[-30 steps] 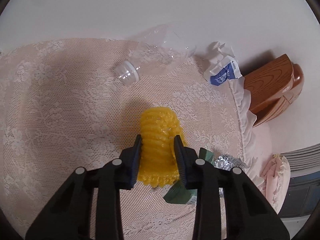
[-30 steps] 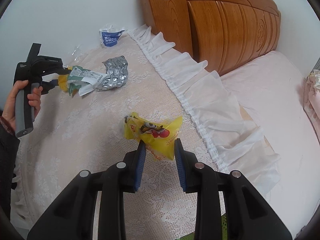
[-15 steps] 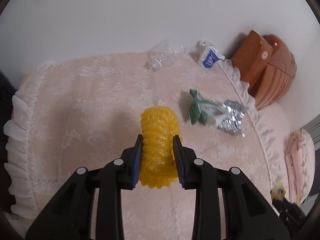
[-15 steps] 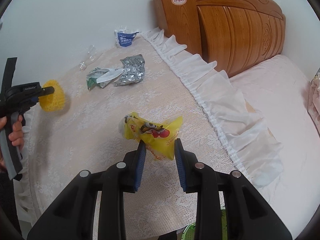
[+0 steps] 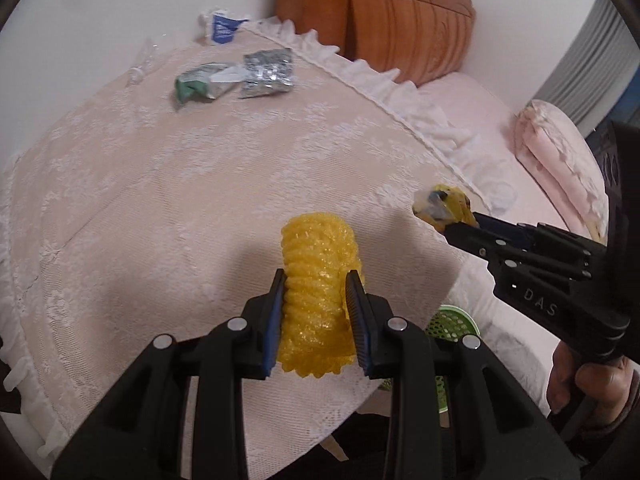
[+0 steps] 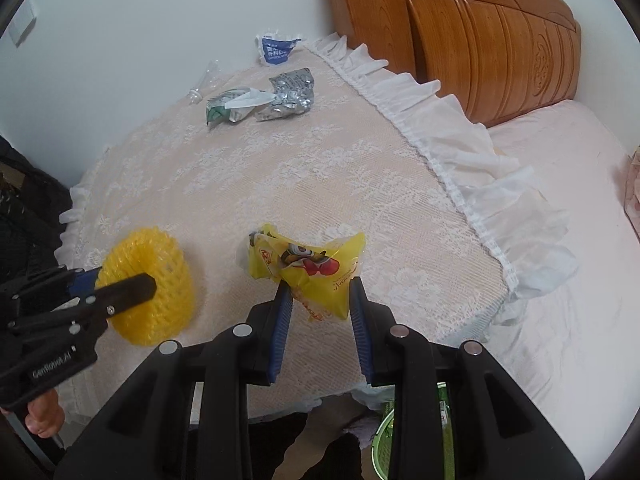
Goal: Collect trash
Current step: 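Carry the fruit net and snack bag to the wastebasket and open both tools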
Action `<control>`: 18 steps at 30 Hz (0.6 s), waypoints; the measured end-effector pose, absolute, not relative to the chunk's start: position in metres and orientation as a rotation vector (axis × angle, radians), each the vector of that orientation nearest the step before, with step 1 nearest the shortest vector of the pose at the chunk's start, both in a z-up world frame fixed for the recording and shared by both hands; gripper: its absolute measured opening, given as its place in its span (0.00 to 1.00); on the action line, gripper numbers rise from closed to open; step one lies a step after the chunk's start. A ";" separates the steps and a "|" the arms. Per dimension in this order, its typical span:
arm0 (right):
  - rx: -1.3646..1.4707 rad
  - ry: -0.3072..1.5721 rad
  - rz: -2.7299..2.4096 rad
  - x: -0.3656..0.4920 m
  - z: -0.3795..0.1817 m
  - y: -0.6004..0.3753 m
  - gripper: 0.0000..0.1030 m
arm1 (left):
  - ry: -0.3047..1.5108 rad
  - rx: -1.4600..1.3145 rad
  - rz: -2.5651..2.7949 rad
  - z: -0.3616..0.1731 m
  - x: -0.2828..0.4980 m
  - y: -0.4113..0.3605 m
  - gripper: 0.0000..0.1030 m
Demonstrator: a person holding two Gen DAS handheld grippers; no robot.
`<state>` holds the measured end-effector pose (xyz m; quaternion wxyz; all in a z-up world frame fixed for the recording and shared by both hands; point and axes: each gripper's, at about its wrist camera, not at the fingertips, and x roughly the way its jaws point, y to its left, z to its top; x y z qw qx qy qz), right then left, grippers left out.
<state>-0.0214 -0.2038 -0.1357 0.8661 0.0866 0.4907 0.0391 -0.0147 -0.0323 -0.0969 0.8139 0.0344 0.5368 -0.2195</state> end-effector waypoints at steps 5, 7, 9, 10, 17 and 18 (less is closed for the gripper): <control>0.218 1.041 -0.034 -0.059 -0.145 -0.248 0.29 | 1.149 0.202 -0.632 -0.103 -0.035 -0.091 0.29; 0.248 1.050 -0.107 -0.080 -0.151 -0.273 0.29 | 1.143 0.262 -0.704 -0.106 -0.043 -0.119 0.29; 0.284 1.058 -0.180 -0.102 -0.157 -0.298 0.29 | 1.154 0.308 -0.800 -0.112 -0.056 -0.150 0.29; 0.304 1.064 -0.215 -0.113 -0.161 -0.310 0.29 | 1.156 0.338 -0.846 -0.116 -0.063 -0.166 0.29; 0.440 1.103 -0.462 -0.200 -0.187 -0.392 0.29 | 1.162 0.521 -1.083 -0.143 -0.117 -0.261 0.29; 0.453 1.106 -0.481 -0.208 -0.190 -0.400 0.29 | 1.165 0.540 -1.104 -0.147 -0.125 -0.271 0.29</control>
